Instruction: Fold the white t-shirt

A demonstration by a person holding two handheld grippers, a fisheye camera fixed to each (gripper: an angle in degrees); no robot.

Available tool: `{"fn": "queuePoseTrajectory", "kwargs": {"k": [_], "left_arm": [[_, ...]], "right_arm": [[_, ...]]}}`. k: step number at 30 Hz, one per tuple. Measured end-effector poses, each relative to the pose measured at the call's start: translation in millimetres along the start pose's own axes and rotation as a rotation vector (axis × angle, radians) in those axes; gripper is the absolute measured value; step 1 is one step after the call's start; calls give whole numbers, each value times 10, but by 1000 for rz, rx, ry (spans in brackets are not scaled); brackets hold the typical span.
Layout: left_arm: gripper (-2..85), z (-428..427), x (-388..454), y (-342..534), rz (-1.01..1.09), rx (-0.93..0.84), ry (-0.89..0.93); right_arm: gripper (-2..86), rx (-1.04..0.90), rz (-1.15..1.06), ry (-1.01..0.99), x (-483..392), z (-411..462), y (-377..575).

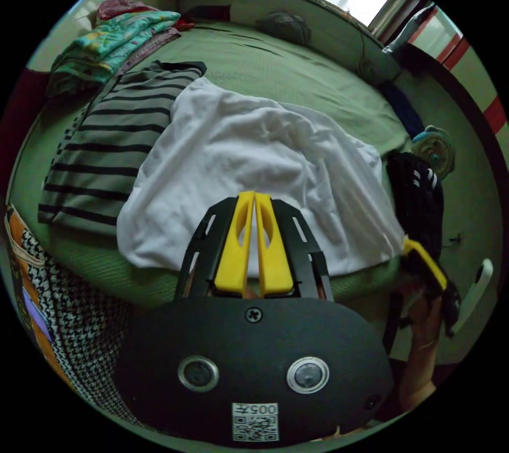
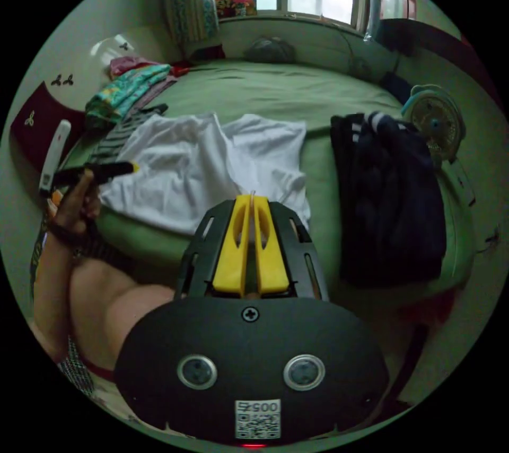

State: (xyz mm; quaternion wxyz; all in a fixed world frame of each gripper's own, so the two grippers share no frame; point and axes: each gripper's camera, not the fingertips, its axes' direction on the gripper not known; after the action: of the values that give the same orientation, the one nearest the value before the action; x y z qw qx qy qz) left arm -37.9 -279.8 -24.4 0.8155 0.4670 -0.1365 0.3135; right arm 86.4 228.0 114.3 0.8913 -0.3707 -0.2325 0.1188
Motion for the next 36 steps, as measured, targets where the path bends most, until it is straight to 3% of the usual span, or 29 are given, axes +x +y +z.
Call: {"fn": "queuePoseTrajectory", "kwargs": {"k": [10, 22, 27, 30, 36], "left_arm": [[63, -246, 32, 162, 62, 44, -6], [75, -594, -27, -42, -3, 49, -10], [93, -789, 65, -591, 89, 87, -100], [127, -611, 203, -925, 238, -14, -114], [134, -309, 256, -1292, 309, -47, -239]], "right_arm": [[-15, -95, 63, 124, 237, -272, 781], [-13, -126, 94, 182, 261, -171, 845], [-10, -182, 50, 182, 255, -71, 879], [-9, -201, 15, 184, 248, -81, 908], [-9, -220, -2, 204, 224, -153, 997]]}}
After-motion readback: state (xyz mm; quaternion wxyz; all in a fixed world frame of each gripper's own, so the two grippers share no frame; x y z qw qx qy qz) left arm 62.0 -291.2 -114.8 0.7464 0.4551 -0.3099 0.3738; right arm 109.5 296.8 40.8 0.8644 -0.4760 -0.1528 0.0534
